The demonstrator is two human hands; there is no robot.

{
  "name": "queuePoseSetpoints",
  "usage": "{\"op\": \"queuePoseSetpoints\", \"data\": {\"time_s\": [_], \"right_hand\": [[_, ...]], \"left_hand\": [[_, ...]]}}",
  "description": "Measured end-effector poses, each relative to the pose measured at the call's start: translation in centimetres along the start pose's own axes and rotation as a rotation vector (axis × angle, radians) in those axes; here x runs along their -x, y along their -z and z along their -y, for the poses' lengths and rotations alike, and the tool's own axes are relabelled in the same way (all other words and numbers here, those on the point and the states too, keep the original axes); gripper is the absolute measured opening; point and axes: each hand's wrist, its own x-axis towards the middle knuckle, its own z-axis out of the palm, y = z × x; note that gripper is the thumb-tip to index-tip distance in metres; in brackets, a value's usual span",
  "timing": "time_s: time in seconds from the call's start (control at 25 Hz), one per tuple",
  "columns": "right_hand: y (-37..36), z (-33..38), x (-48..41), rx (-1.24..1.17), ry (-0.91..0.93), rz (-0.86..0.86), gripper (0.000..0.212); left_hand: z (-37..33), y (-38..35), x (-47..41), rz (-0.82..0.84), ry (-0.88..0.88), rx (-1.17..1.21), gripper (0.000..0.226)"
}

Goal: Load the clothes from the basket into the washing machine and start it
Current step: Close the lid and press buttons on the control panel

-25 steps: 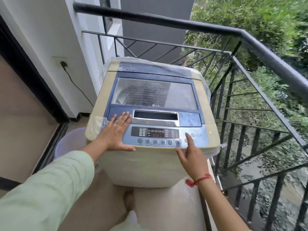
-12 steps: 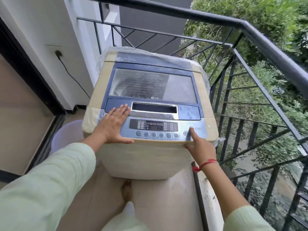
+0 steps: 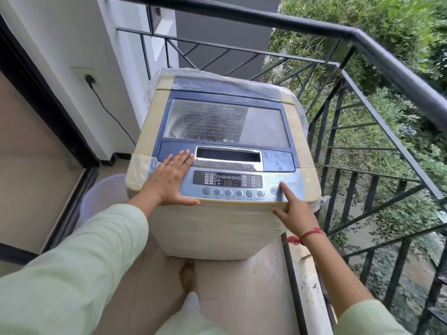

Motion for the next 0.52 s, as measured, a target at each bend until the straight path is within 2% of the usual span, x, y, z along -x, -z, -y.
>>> {"op": "queuePoseSetpoints", "data": {"time_s": [0.16,0.36,0.52], "right_hand": [[-1.8,1.9,2.2,0.022,0.06,-0.11,0.078],[-6.2,8.2,4.7,0.301,0.32,0.093,0.08],[-8.0,11.3,3.9,0.424,0.369,0.139,0.086]], "left_hand": [[0.0,-0.1,0.0,-0.01,-0.002,0.0,0.128],[0.0,-0.3,0.0,-0.016,-0.001,-0.003,0.128],[-0.1,-0.4,0.0,-0.013,-0.002,-0.007,0.128]]}}
